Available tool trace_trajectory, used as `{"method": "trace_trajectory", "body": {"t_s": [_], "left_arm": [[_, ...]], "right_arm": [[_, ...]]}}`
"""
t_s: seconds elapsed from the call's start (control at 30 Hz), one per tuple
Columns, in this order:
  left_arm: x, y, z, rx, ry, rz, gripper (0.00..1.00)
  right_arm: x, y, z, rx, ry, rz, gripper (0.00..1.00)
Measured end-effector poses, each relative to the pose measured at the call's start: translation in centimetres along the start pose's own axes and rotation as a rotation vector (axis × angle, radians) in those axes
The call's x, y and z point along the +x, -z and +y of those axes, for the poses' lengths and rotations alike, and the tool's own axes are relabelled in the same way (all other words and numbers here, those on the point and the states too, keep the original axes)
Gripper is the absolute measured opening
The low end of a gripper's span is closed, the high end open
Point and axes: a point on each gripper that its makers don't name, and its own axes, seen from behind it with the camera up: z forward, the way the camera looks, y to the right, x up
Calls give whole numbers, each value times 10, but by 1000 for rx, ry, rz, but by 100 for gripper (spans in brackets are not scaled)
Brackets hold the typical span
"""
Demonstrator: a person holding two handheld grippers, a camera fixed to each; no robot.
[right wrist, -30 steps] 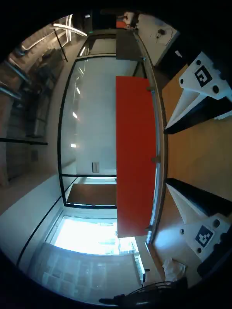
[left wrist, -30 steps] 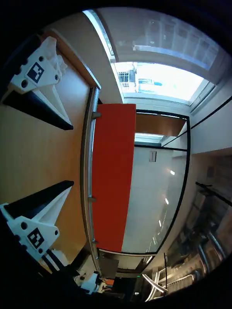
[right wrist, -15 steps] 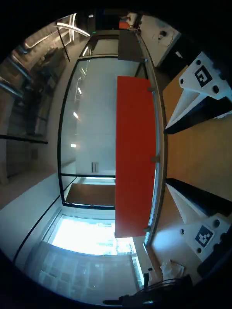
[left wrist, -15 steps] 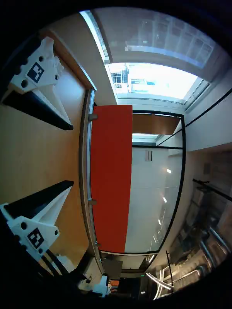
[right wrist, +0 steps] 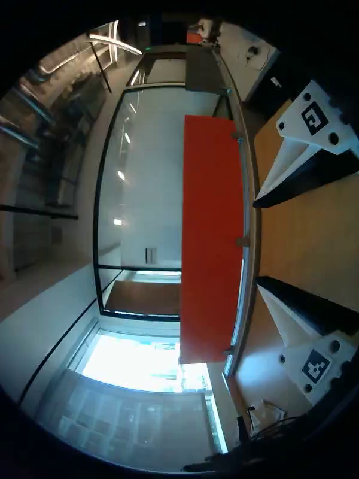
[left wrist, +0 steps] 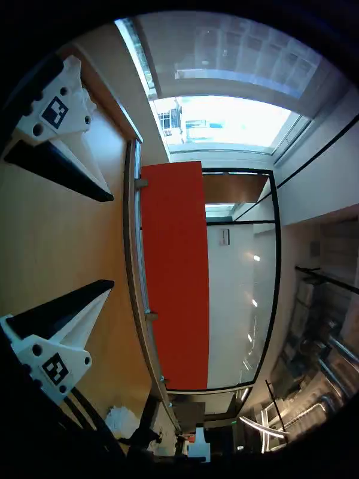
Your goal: Fold towel
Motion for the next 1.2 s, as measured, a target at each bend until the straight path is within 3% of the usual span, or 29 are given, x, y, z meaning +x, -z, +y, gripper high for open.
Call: {"method": "trace_trajectory", "body": {"t_s": [0.17, 0.37, 0.7, 1.07, 1.2], "left_arm": [[-19, 2, -10, 11, -6, 16, 97], [-48, 4, -22, 26, 28, 21, 97], [-84, 4, -24, 37, 34, 28, 97], [-99, 3, -33, 58, 65, 38, 97], [-98, 5, -32, 57, 54, 51, 97]], "right_arm": [[-5, 2, 0, -8, -16, 8, 88], [-15, 1, 0, -25, -16, 14, 88], [-34, -3, -6, -14, -30, 18, 88], [-37, -9, -8, -13, -25, 21, 88], [-36, -10, -8, -13, -22, 26, 88]]}}
